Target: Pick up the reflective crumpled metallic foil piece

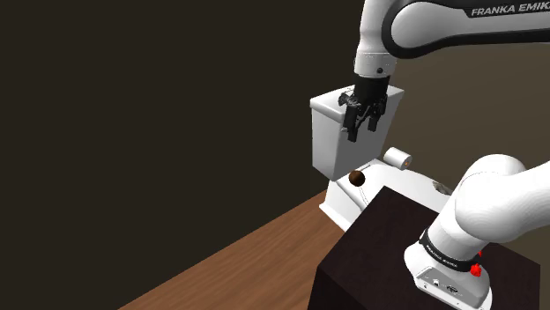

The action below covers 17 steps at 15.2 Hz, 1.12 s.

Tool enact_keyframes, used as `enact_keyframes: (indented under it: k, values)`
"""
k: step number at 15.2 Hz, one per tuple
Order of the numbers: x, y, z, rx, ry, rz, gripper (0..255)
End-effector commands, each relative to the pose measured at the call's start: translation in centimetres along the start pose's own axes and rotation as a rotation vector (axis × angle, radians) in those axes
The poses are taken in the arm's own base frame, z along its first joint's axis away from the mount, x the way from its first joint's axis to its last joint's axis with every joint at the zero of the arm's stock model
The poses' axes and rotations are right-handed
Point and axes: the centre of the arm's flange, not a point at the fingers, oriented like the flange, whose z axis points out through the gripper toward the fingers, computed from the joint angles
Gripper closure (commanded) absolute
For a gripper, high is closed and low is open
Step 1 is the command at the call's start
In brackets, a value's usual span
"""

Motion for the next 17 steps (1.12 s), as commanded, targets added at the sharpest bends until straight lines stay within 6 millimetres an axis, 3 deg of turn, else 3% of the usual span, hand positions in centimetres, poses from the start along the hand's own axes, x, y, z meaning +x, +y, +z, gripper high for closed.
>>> enact_keyframes:
  k: [1, 9, 17]
  values:
    - [0.0, 0.0, 0.0, 0.0, 0.0, 0.0, 0]
    - [1.7, 10.4, -0.3, 0.002, 0.015, -0.181, 0]
    - [5.2, 20.4, -0.5, 0.003, 0.03, -0.362, 0]
